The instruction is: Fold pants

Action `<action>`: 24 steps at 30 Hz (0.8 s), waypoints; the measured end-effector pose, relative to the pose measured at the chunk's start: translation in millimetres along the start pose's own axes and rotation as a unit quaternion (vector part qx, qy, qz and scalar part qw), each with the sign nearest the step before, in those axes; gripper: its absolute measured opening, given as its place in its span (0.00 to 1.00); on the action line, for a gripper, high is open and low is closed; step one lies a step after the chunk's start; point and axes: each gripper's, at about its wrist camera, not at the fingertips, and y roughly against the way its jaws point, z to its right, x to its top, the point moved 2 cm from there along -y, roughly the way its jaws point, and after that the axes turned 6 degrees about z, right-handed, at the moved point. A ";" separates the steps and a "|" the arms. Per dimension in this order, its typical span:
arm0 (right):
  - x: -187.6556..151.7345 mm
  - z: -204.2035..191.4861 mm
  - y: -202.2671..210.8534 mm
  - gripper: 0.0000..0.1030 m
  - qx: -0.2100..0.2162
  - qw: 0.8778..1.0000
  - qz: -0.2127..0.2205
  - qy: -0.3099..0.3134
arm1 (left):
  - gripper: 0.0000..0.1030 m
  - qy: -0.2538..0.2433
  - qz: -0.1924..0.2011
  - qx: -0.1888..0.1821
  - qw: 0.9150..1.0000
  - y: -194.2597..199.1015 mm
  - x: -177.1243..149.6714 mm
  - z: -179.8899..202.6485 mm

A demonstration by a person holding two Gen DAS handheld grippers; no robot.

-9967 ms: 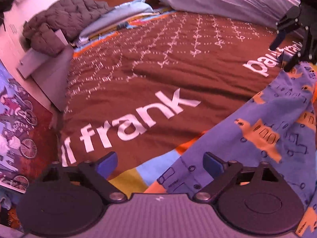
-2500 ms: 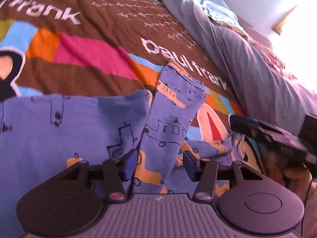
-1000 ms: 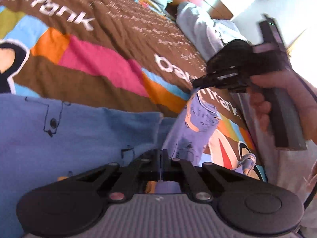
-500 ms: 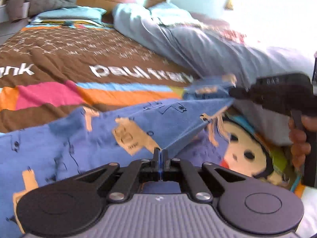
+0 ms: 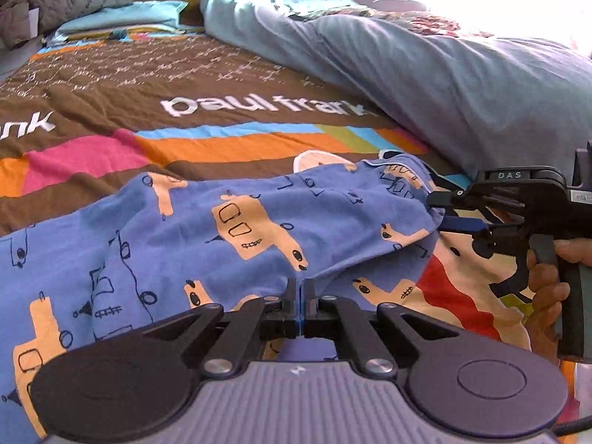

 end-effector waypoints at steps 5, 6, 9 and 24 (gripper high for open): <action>13.0 10.5 -14.0 0.10 0.022 0.998 0.012 -0.060 | 0.00 -0.029 -0.009 0.024 0.999 4.1 7.4 13.0; 18.2 7.9 -14.5 0.05 0.025 0.998 0.022 -0.057 | 0.00 -0.036 -0.008 0.027 0.999 6.6 9.9 16.4; 34.1 -9.8 -1.8 0.04 0.051 0.998 0.048 -0.005 | 0.00 -0.068 0.002 0.031 0.997 18.2 17.2 27.6; 16.2 33.6 -0.9 0.07 0.003 0.996 -0.023 0.082 | 0.01 -0.134 -0.084 0.013 0.987 -4.0 6.8 56.3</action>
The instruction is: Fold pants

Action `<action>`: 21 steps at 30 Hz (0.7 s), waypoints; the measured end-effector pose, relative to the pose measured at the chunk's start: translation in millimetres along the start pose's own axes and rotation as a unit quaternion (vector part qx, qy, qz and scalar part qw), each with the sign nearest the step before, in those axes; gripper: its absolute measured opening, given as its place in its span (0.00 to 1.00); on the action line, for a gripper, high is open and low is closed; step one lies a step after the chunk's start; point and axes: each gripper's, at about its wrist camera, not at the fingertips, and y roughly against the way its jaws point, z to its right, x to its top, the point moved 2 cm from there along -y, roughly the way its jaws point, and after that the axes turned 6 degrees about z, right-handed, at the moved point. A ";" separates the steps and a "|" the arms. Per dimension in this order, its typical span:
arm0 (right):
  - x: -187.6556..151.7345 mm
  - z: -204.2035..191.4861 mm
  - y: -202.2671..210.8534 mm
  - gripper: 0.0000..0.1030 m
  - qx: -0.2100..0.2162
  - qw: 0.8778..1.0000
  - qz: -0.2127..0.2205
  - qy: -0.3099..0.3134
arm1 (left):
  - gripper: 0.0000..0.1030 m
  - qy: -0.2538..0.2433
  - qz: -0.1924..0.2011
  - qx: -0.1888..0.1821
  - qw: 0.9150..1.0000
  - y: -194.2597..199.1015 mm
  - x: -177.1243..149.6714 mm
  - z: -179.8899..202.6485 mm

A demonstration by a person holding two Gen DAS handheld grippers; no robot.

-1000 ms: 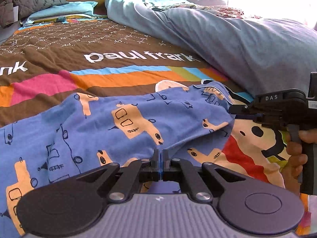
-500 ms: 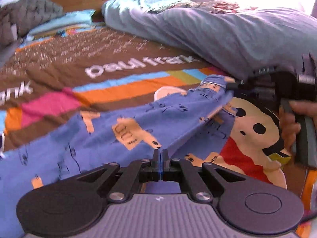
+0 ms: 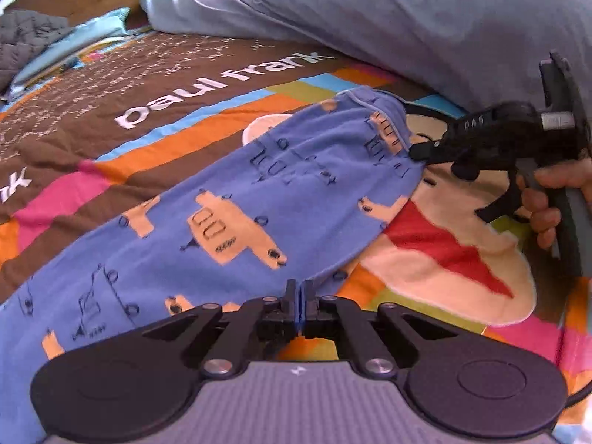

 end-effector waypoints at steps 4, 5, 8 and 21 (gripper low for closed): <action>3.8 -6.0 6.5 0.23 0.001 0.998 0.007 0.056 | 0.07 0.010 0.015 -0.017 1.000 -9.5 39.1 -7.2; 4.6 -6.5 7.5 0.29 0.000 0.997 0.008 0.072 | 0.10 0.006 0.020 -0.021 1.000 -15.6 51.3 -6.9; 9.4 -2.7 5.8 0.36 0.006 0.995 0.007 0.104 | 0.19 -0.003 0.028 -0.047 0.998 -44.9 89.4 -3.9; 20.6 -1.3 -19.9 0.19 0.085 0.983 -0.019 0.162 | 0.42 0.001 -0.023 -0.119 0.993 -142.1 143.4 7.8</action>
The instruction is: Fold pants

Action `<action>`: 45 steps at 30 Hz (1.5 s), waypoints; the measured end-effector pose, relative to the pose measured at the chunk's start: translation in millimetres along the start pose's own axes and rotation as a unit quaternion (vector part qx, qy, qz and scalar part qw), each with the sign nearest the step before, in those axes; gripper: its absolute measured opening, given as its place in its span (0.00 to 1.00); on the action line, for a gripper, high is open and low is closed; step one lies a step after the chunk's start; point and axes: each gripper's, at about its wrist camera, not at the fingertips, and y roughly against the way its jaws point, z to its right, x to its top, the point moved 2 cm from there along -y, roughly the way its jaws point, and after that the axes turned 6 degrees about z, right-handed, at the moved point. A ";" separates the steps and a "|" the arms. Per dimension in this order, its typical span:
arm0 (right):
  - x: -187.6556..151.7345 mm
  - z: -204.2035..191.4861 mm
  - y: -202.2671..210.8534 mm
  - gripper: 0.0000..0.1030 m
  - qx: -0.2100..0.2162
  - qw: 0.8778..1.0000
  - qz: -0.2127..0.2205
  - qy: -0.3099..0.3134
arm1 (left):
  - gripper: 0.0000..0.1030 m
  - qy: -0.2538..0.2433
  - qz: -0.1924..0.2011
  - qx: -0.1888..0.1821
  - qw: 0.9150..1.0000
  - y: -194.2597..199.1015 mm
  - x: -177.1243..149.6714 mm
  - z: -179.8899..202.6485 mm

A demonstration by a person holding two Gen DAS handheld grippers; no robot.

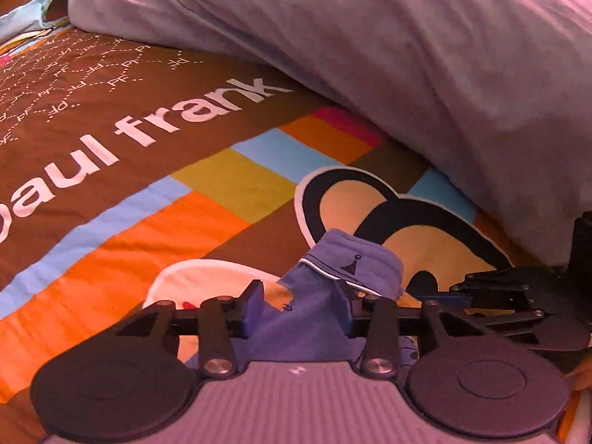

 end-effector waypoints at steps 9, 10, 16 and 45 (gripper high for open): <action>-8.2 -68.3 63.8 0.12 -0.042 0.977 0.027 0.208 | 0.40 -0.022 -0.002 -0.026 0.999 30.7 -3.6 16.9; -13.7 -75.4 66.0 0.12 -0.046 0.971 0.027 0.235 | 0.40 -0.022 -0.006 -0.029 0.999 30.4 -2.3 18.3; -40.1 -82.6 60.4 0.12 -0.043 0.956 -0.026 0.288 | 0.40 -0.055 -0.038 -0.040 0.997 16.7 12.2 33.6; -32.4 -52.6 62.0 0.12 -0.016 0.980 -0.065 0.187 | 0.14 -0.025 -0.044 0.005 0.999 -13.8 4.9 62.1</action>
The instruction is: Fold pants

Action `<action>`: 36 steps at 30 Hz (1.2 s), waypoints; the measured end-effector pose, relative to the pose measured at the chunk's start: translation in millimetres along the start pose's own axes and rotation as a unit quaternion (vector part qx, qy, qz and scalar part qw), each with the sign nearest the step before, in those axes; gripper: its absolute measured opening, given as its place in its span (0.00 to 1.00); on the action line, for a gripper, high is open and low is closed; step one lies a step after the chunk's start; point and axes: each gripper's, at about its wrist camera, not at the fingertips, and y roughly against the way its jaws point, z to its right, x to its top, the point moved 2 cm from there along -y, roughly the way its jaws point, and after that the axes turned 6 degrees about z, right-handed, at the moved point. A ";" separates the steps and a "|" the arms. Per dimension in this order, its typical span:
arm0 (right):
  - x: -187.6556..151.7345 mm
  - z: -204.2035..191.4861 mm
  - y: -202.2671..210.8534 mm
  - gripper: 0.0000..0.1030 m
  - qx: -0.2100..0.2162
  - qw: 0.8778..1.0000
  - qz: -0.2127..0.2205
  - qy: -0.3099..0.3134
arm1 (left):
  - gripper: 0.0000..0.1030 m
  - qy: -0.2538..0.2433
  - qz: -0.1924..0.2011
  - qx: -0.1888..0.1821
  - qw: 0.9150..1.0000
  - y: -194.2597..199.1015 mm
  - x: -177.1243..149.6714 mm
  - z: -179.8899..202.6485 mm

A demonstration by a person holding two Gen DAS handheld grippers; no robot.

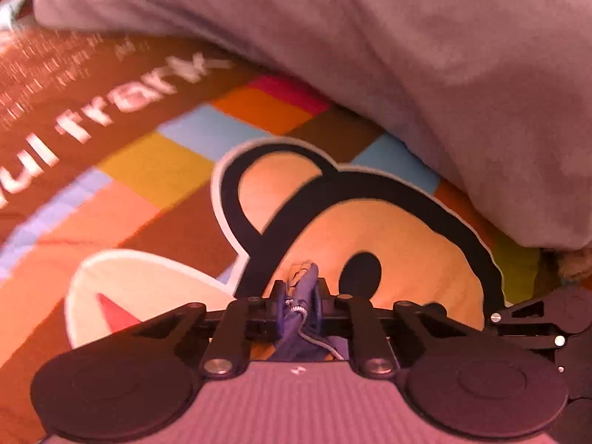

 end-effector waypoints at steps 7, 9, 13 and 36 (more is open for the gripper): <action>15.2 15.6 24.5 0.11 -0.027 0.997 0.063 -0.045 | 0.14 -0.016 0.093 0.033 0.995 34.8 19.6 12.2; 21.4 24.6 29.0 0.11 -0.031 0.994 0.076 -0.066 | 0.14 -0.008 0.102 0.031 0.994 29.5 24.6 10.3; 26.7 42.5 15.4 0.10 -0.044 0.992 0.071 -0.093 | 0.16 0.013 0.095 0.046 0.994 -8.6 22.6 -1.9; 36.0 -11.8 -46.8 0.47 0.011 0.999 0.044 0.020 | 0.82 0.217 0.155 0.198 0.943 162.6 -168.8 -64.1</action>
